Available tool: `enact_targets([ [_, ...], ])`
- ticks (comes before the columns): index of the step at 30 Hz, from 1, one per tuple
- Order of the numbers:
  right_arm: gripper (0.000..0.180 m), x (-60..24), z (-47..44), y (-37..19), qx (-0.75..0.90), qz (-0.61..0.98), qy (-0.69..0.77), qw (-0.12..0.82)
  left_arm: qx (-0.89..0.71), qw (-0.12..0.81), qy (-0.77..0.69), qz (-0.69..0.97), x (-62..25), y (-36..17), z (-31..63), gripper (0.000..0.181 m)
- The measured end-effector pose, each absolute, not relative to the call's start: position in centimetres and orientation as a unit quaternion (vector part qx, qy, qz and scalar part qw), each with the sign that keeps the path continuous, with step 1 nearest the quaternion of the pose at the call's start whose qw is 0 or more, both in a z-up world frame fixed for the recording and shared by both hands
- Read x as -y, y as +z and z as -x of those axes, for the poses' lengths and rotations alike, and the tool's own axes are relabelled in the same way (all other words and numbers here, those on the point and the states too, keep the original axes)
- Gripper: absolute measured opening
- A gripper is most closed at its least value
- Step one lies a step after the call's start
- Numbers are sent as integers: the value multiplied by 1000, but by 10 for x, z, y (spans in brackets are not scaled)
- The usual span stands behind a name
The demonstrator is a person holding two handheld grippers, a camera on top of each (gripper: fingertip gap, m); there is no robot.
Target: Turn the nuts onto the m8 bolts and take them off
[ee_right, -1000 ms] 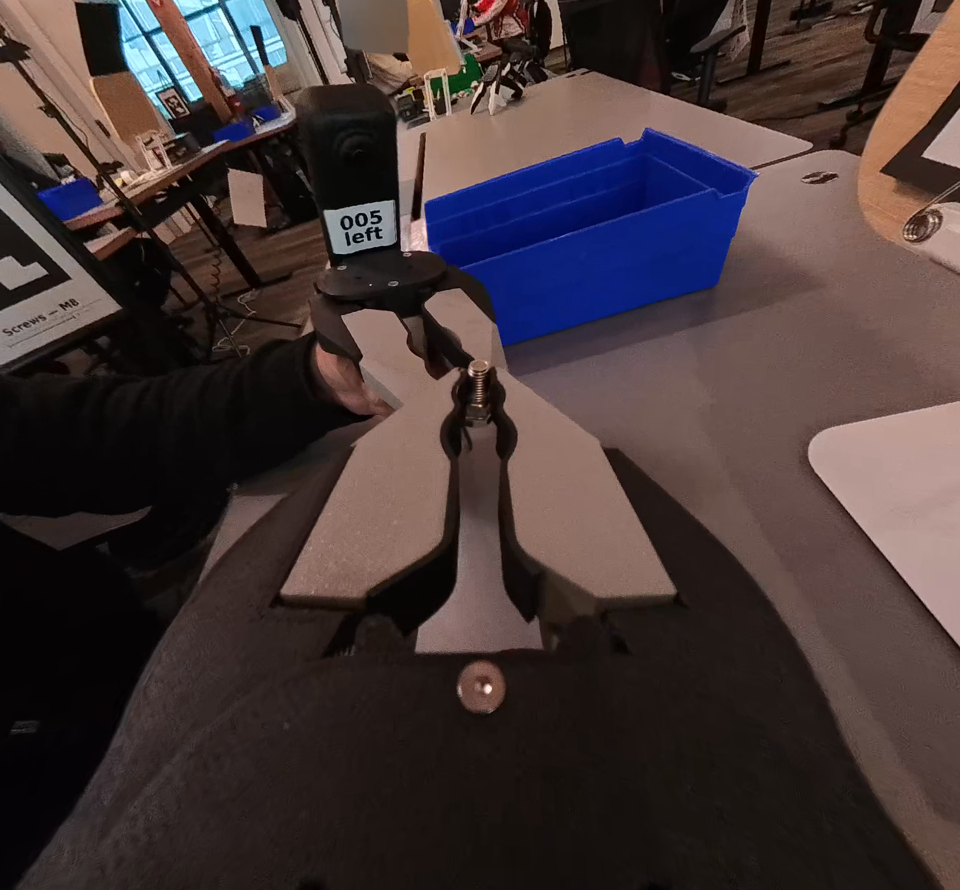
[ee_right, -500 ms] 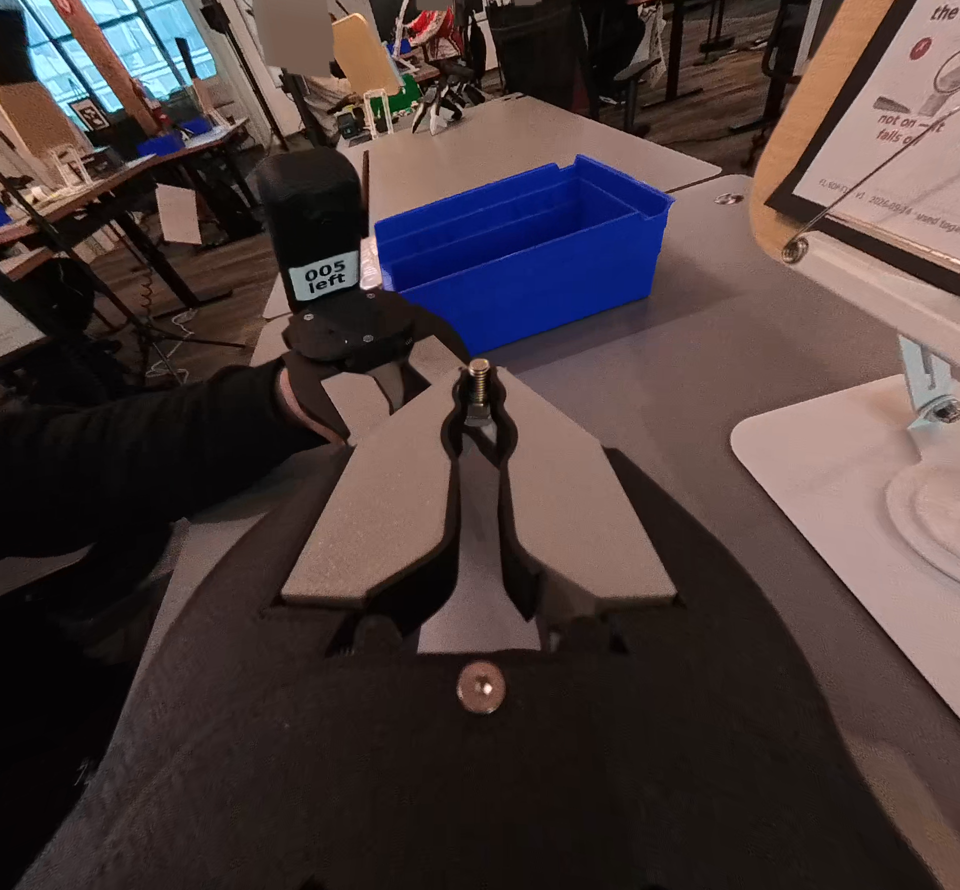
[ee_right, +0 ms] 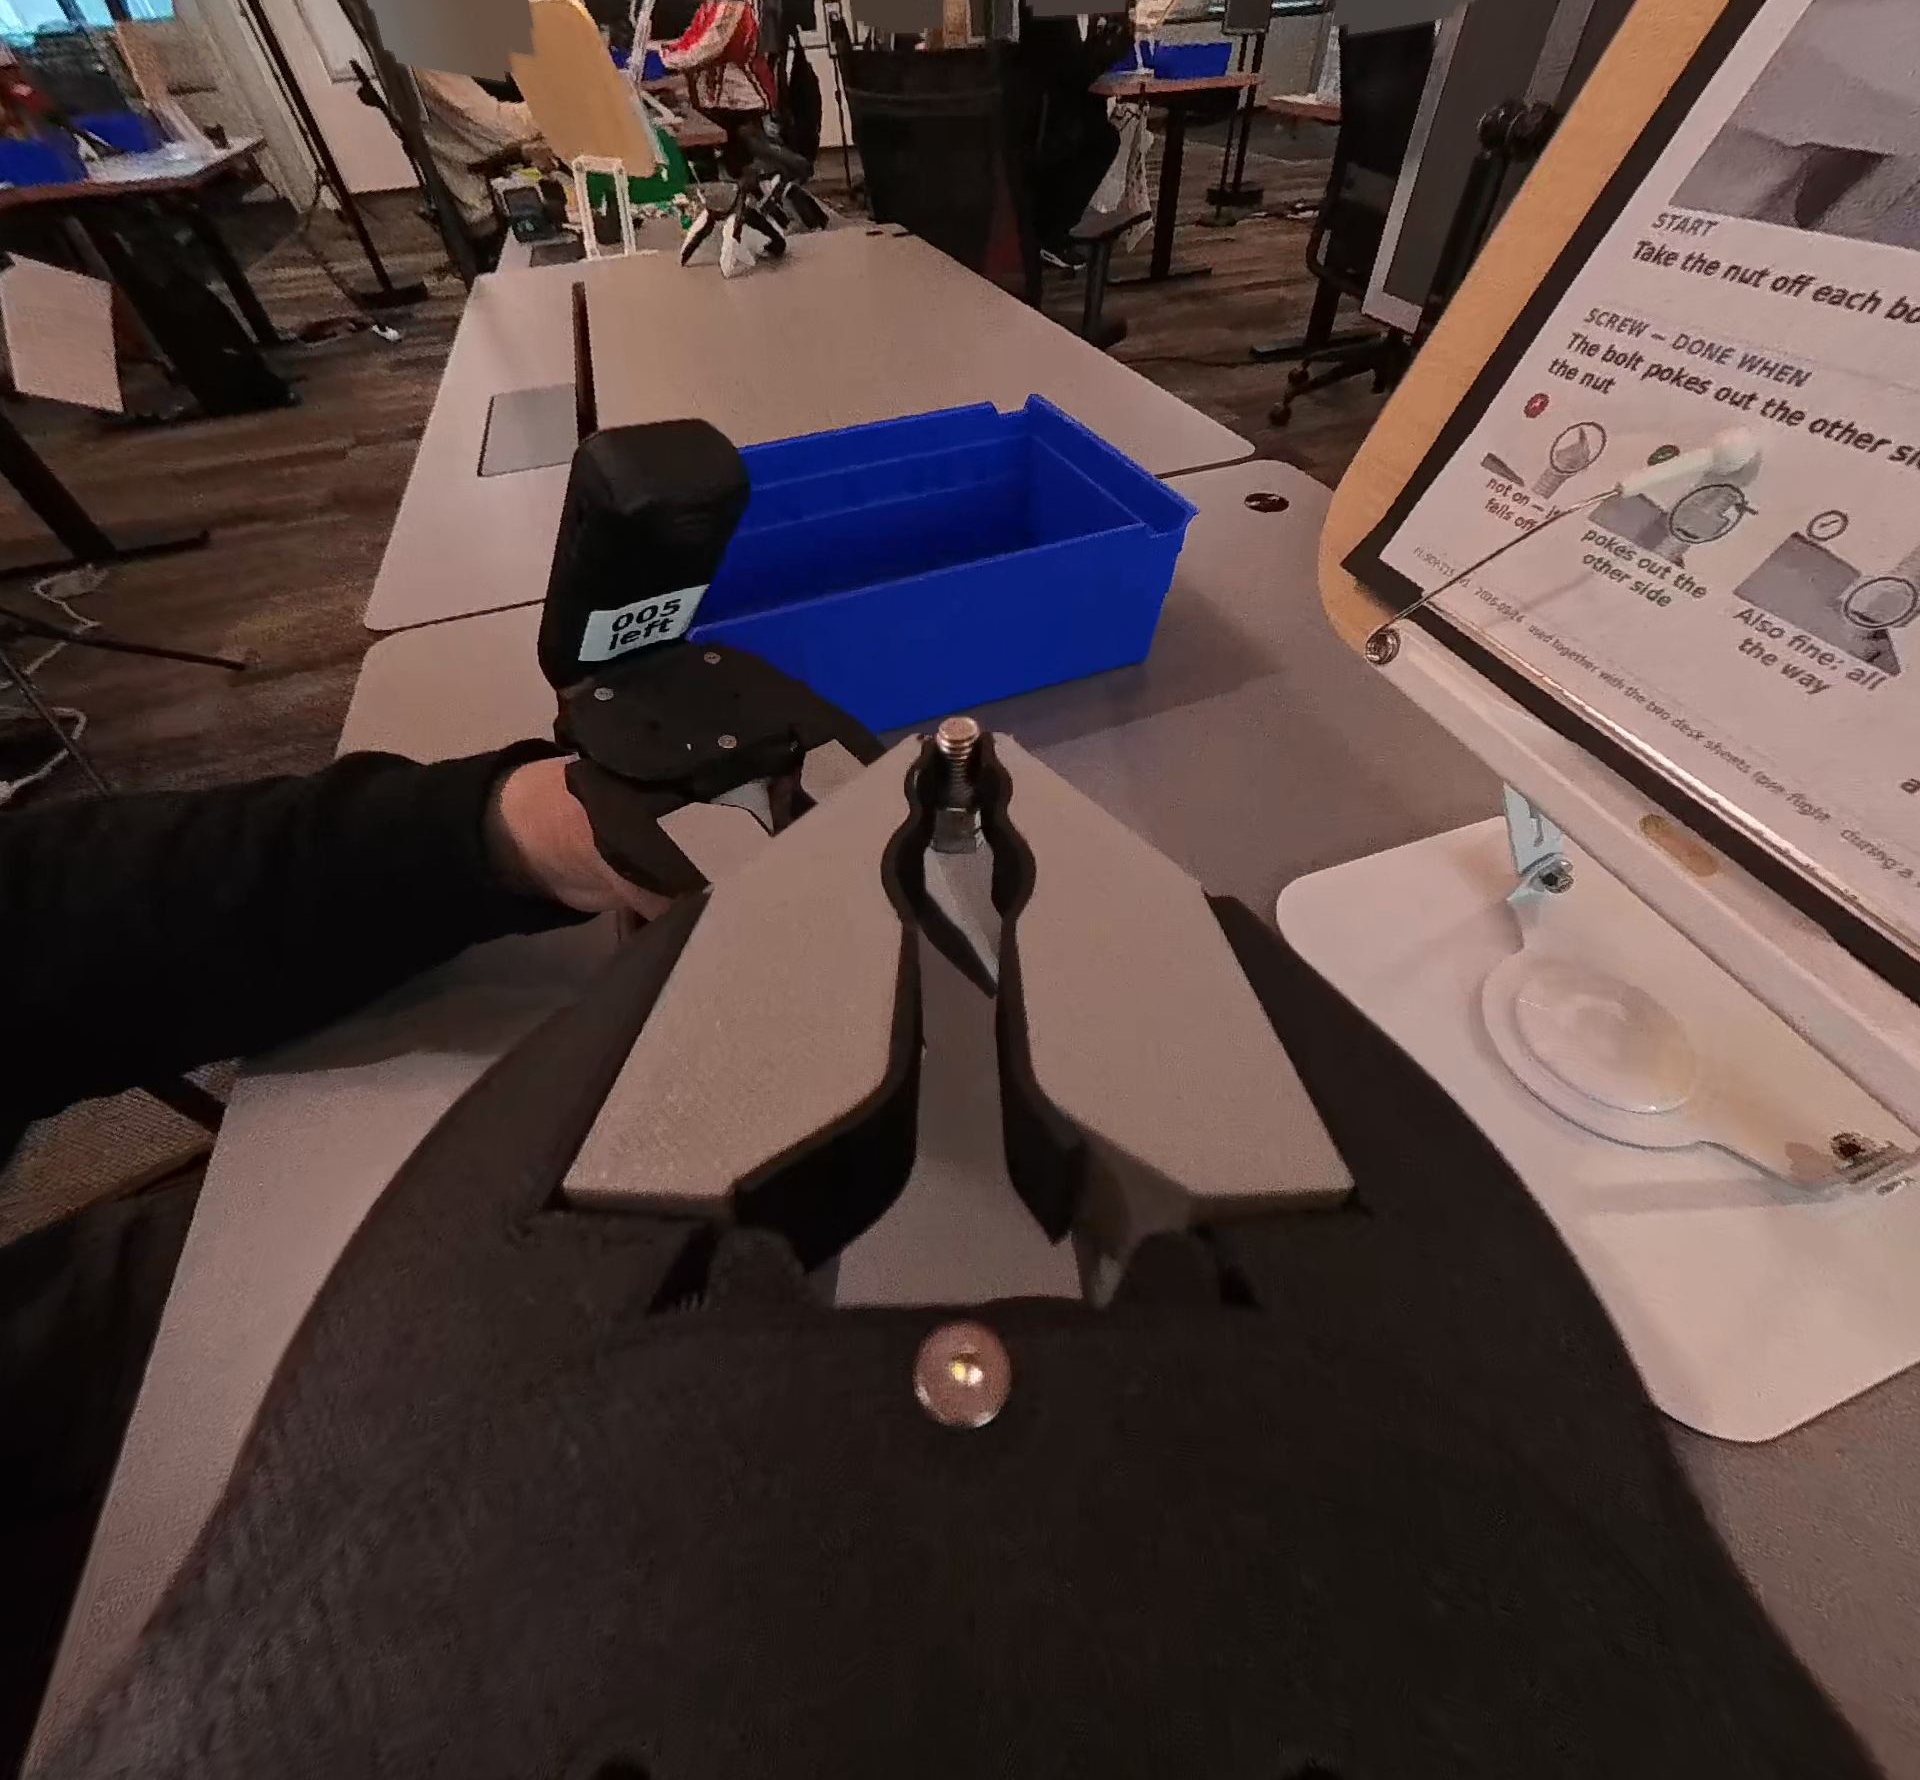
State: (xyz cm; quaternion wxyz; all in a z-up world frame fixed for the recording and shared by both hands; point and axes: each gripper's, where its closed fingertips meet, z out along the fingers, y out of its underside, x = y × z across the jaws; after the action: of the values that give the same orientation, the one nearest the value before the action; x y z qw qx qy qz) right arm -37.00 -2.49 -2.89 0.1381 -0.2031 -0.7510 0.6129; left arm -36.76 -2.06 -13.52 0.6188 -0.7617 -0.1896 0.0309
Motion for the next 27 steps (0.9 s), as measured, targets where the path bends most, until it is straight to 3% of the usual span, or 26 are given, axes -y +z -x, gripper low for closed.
enact_targets([
  [27, 4, -10, 381, -7, 720, 234, 631, 168, 200, 604, 43, 770, 17, -147, 372, 24],
])
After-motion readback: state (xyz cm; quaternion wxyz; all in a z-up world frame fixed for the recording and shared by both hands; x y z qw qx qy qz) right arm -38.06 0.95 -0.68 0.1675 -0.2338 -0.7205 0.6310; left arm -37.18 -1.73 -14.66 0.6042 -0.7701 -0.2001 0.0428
